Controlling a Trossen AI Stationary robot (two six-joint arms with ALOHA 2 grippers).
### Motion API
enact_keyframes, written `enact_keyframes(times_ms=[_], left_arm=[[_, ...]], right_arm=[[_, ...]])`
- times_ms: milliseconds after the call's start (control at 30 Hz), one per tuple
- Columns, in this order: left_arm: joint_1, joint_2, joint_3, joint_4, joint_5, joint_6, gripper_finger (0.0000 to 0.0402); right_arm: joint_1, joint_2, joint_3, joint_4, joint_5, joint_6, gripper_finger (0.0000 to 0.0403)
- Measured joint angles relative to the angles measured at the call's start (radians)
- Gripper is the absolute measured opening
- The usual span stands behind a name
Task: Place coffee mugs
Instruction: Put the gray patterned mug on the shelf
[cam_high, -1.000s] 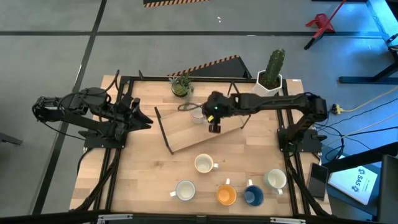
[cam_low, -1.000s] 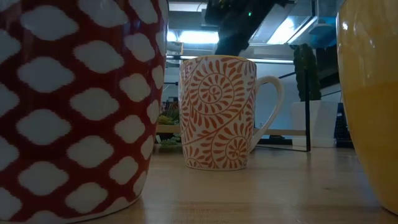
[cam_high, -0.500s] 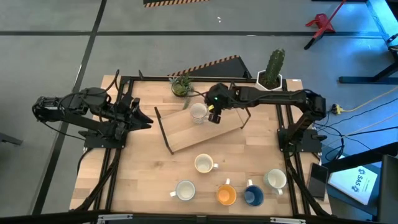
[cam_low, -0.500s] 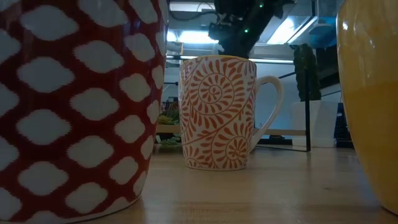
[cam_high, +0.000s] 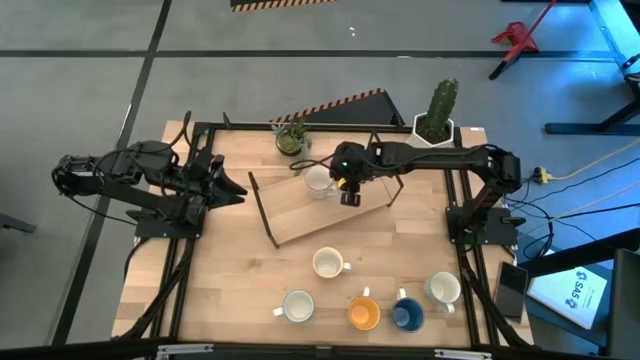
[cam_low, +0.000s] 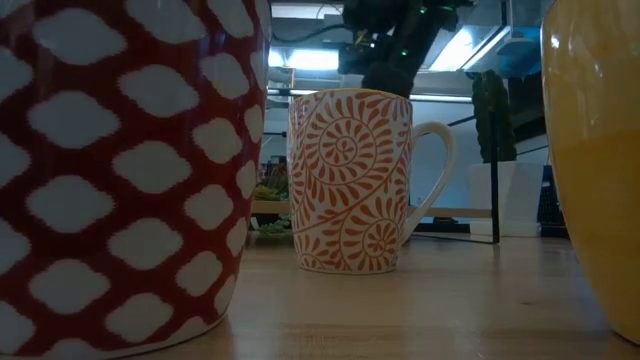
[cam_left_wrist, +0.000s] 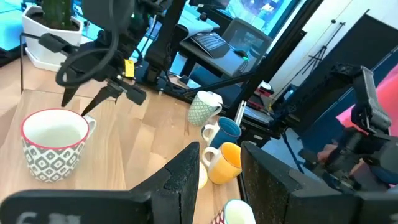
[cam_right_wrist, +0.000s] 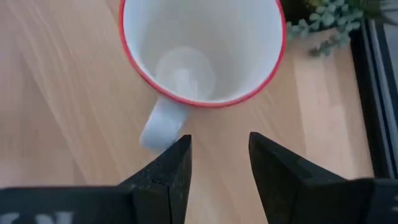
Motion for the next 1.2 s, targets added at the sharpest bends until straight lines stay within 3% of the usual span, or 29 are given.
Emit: enact_keyframes(times_ms=[600,1200], left_arm=[[0.0,0.0,0.0,-0.027,0.003,-0.001,0.0112],[0.0,0.0,0.0,-0.037,0.003,0.007,0.0112]], right_arm=[[0.001,0.105,0.0,0.265,-0.106,-0.02,0.0147],[0.002,0.168,0.0,0.408,-0.199,-0.069,0.0147]])
